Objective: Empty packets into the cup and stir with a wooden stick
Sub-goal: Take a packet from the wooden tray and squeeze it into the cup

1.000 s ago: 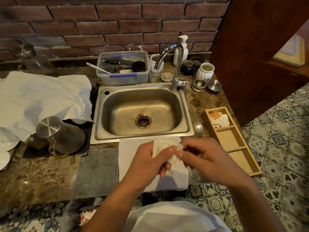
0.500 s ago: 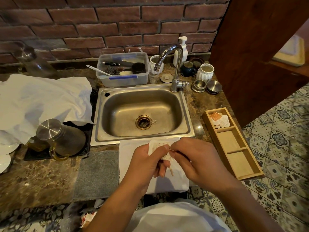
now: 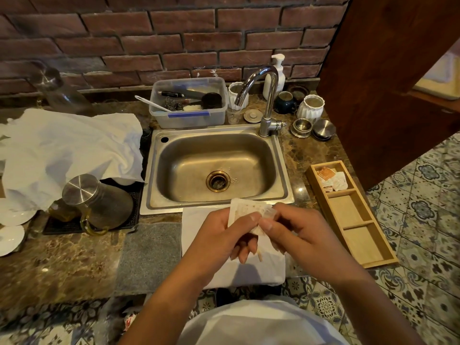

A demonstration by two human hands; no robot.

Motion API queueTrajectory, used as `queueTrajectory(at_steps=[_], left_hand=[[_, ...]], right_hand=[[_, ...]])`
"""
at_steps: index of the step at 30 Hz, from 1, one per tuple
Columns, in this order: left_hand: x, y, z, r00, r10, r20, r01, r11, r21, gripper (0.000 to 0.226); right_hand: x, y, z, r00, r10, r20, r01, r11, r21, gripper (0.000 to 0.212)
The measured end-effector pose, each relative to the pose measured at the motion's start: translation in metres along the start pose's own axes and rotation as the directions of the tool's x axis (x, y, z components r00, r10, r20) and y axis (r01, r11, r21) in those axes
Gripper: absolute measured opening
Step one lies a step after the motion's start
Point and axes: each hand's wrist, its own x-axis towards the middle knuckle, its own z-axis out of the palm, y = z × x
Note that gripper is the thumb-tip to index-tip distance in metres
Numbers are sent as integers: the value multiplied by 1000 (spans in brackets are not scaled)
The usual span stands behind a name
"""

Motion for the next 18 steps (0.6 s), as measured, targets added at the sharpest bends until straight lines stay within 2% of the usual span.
queueTrajectory(at_steps=[2,5,7,10,14,16,18], left_hand=[[-1,0,-1,999,-6,31,6,1000,0,34],[-2,-1,0,999,-1,34,1,1000,-5,28],[-2,0,1,1000,16,18,-16,1000,-10,25],[-1,-1,4,999,41,-21,-41,999,8,35],[1,-5,9,997,6,-72,-7,1000,-18,37],[1,-8,13,996,-31,-89,26,998,-50,35],[2,-12,15,992,-74,-105,64,994,-94,31]], right_hand=[[1,-1,-4,998,-2,69,3,1000,-18,27],[0,-5,-8,987,-12,160,24,997,-73,23],[-2,-7,-9,991,-23,132,39,993,-114,21],[-6,-8,-6,996,-56,63,65,986,-151,14],[-8,-4,-1,998,-68,0,65,965,-254,18],[-10,0,2,994,-108,-21,94,932,-349,20],[-12,2,6,985,-169,-37,128,856,-501,18]])
